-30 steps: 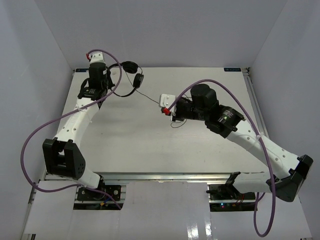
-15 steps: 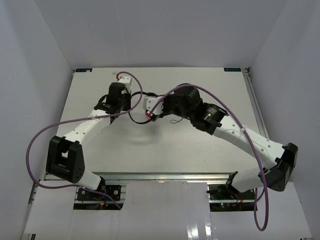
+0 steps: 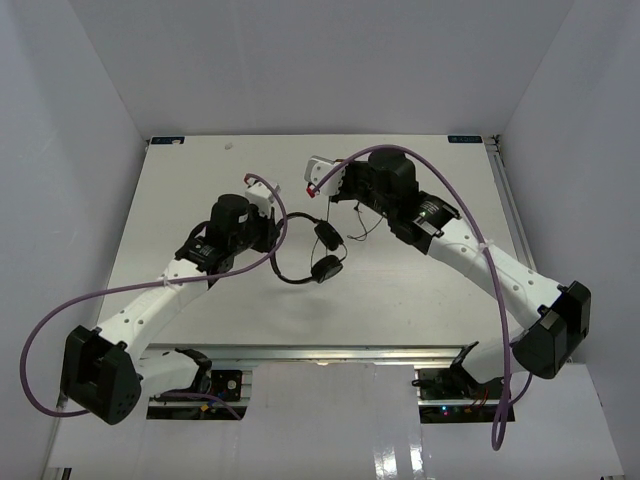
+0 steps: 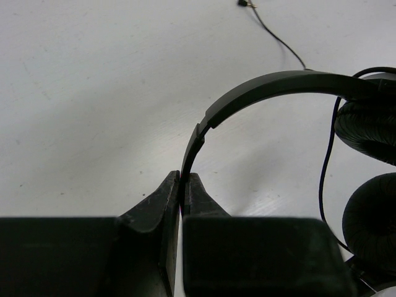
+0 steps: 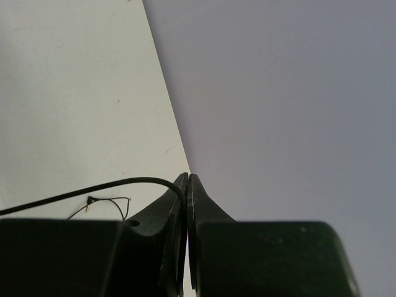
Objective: Wrap the headphones
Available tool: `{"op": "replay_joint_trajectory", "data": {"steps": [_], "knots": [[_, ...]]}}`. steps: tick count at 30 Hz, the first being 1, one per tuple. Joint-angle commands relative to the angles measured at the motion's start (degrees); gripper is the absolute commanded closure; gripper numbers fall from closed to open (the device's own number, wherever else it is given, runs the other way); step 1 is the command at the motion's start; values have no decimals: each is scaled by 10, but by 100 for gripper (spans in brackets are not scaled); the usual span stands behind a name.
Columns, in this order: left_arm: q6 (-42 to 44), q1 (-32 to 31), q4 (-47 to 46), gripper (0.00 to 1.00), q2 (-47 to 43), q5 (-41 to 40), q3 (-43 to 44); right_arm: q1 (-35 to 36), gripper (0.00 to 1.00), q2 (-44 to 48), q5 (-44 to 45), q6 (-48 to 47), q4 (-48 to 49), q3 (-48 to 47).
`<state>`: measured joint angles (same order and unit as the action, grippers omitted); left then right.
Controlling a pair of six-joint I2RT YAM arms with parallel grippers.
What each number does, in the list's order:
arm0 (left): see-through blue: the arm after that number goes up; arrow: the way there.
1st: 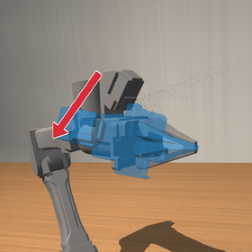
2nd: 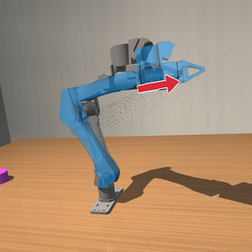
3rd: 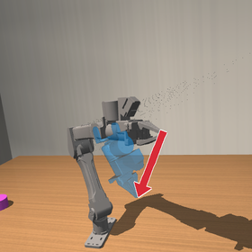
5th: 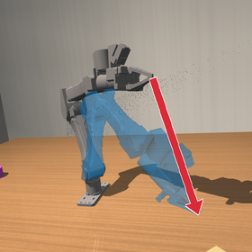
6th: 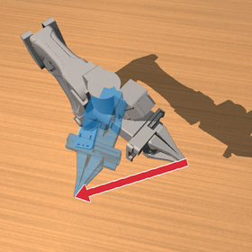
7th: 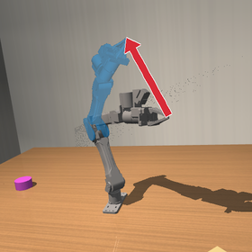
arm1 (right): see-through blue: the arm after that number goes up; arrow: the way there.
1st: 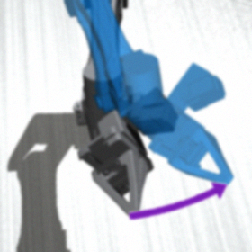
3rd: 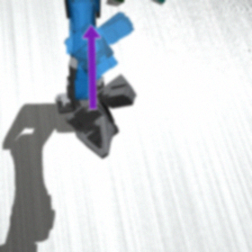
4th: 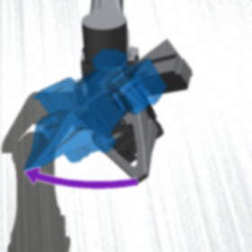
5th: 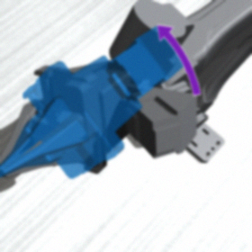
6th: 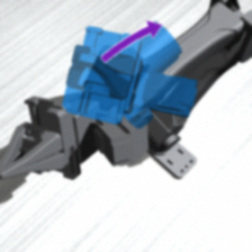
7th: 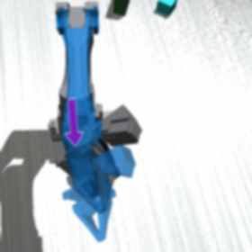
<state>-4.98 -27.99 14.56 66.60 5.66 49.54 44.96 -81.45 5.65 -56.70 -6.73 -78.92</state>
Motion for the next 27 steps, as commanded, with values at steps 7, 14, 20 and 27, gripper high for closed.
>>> {"op": "replay_joint_trajectory", "data": {"steps": [7,14,20,27], "knots": [[-16,-36,4,100,-47,89,16,-53,92,-64,-72,87,40,-39],[-22,-46,8,100,-40,106,29,-62,92,-90,-100,126,37,-41],[-40,-47,10,100,-62,93,66,-113,92,-104,-176,219,37,-26],[-69,-47,39,100,-75,59,154,-195,92,-120,-392,337,56,9]]}}
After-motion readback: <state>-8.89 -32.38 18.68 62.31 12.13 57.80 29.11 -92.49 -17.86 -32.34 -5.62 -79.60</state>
